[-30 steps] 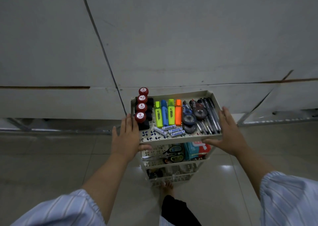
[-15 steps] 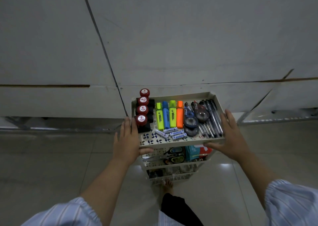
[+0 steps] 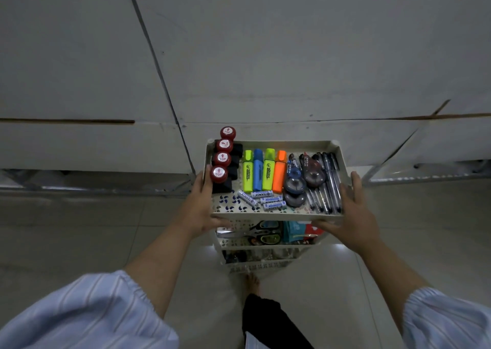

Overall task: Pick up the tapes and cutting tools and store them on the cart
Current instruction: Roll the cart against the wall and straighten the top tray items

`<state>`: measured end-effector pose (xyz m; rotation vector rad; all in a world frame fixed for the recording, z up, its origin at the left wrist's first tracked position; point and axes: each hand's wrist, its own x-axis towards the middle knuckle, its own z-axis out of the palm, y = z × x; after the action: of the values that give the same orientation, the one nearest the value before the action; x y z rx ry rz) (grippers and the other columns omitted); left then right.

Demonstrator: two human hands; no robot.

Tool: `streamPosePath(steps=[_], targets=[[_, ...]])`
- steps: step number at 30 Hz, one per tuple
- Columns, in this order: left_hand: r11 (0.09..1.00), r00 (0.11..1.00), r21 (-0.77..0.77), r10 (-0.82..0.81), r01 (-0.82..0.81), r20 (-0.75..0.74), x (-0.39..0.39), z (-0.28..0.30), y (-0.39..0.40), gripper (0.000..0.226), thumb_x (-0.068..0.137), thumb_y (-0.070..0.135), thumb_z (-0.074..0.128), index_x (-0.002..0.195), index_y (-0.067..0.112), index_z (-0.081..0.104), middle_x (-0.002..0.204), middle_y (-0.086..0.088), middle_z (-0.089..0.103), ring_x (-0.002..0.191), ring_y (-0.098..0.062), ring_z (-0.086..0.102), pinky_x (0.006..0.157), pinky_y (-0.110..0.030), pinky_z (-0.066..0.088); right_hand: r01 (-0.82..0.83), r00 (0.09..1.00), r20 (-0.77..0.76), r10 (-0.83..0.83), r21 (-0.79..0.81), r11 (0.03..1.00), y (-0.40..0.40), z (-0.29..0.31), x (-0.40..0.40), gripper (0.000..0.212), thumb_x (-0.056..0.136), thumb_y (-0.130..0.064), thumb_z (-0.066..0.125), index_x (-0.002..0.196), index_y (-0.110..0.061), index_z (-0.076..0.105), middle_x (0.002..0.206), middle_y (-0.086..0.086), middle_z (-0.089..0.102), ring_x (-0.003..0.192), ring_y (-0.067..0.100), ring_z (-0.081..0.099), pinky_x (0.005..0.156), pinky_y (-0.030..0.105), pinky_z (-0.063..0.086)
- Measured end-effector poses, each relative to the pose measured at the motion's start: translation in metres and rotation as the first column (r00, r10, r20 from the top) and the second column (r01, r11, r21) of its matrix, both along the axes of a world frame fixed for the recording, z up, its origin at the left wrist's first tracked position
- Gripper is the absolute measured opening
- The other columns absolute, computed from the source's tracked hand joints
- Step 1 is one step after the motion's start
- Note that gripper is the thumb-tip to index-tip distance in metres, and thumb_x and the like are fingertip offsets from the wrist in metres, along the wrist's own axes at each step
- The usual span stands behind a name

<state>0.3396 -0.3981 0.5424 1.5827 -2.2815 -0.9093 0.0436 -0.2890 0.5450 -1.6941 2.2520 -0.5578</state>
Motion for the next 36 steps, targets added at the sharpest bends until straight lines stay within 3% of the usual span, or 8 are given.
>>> streamPosePath(steps=[6, 11, 20, 25, 28, 32, 36], targets=[[0.998, 0.997, 0.023, -0.063, 0.062, 0.036, 0.002, 0.005, -0.019, 0.139, 0.052, 0.028, 0.088, 0.144, 0.026, -0.016, 0.157, -0.003, -0.006, 0.141, -0.028, 0.02, 0.114, -0.046, 0.029, 0.052, 0.998, 0.02, -0.052, -0.018, 0.998, 0.004, -0.002, 0.009, 0.108, 0.06, -0.044, 0.079, 0.143, -0.008, 0.021, 0.157, 0.003, -0.009, 0.142, 0.025, 0.019, 0.105, 0.041, 0.036], [0.999, 0.999, 0.038, -0.012, 0.013, -0.035, -0.004, 0.006, -0.02, 0.139, 0.05, 0.016, 0.089, 0.145, 0.025, -0.012, 0.156, 0.001, -0.002, 0.141, -0.025, 0.019, 0.113, -0.04, 0.028, 0.064, 0.997, 0.047, -0.063, -0.018, 0.998, 0.001, 0.003, 0.006, 0.107, 0.059, -0.039, 0.082, 0.143, -0.008, 0.024, 0.157, 0.003, -0.005, 0.139, 0.026, 0.024, 0.102, 0.042, 0.038], [0.996, 0.996, 0.083, 0.047, -0.041, -0.076, -0.011, 0.002, -0.017, 0.138, 0.046, 0.018, 0.09, 0.145, 0.024, -0.006, 0.157, -0.002, 0.003, 0.143, -0.026, 0.016, 0.116, -0.048, 0.025, 0.031, 0.998, 0.051, -0.029, -0.031, 0.999, -0.001, -0.005, -0.004, 0.109, 0.057, -0.039, 0.082, 0.143, -0.012, 0.022, 0.157, 0.004, -0.007, 0.14, 0.027, 0.022, 0.102, 0.044, 0.039], [0.993, 0.998, 0.11, 0.042, -0.038, -0.036, -0.029, 0.007, -0.032, 0.129, 0.061, 0.017, 0.084, 0.145, 0.01, -0.013, 0.157, -0.006, -0.006, 0.144, -0.022, 0.007, 0.119, -0.033, 0.014, 0.06, 0.998, 0.039, -0.058, -0.034, 0.998, -0.013, -0.005, -0.014, 0.108, 0.058, -0.039, 0.082, 0.143, -0.011, 0.022, 0.157, 0.006, -0.008, 0.142, 0.026, 0.017, 0.103, 0.046, 0.037], [0.991, 1.0, 0.131, 0.006, -0.005, -0.002, -0.034, 0.011, -0.039, 0.126, 0.066, 0.023, 0.081, 0.143, 0.008, -0.018, 0.157, -0.008, -0.01, 0.144, -0.025, 0.006, 0.118, -0.034, 0.013, 0.039, 0.998, 0.044, -0.036, -0.053, 0.998, -0.022, -0.008, -0.024, 0.109, 0.057, -0.037, 0.083, 0.144, -0.016, 0.021, 0.157, 0.007, -0.006, 0.143, 0.023, 0.007, 0.105, 0.047, 0.033], [0.988, 1.0, 0.152, 0.013, -0.013, 0.002, -0.046, 0.011, -0.038, 0.123, 0.07, 0.027, 0.077, 0.142, 0.008, -0.02, 0.156, -0.009, -0.015, 0.145, -0.024, -0.001, 0.116, -0.028, 0.008, 0.024, 0.995, 0.1, -0.02, -0.035, 0.999, -0.037, -0.007, -0.042, 0.112, 0.058, -0.028, 0.084, 0.145, -0.015, 0.016, 0.157, 0.003, -0.011, 0.138, 0.011, 0.002, 0.107, 0.03, 0.017], [0.982, 1.0, 0.191, 0.008, -0.005, -0.018, -0.06, 0.014, -0.038, 0.118, 0.075, 0.028, 0.073, 0.141, 0.008, -0.023, 0.155, -0.009, -0.019, 0.145, -0.024, -0.001, 0.116, -0.029, 0.009, -0.017, 0.996, 0.086, 0.019, -0.022, 1.0, -0.05, -0.006, -0.066, 0.111, 0.058, -0.021, 0.085, 0.145, -0.016, 0.017, 0.157, 0.006, -0.009, 0.128, 0.001, -0.006, 0.106, 0.027, 0.009]])
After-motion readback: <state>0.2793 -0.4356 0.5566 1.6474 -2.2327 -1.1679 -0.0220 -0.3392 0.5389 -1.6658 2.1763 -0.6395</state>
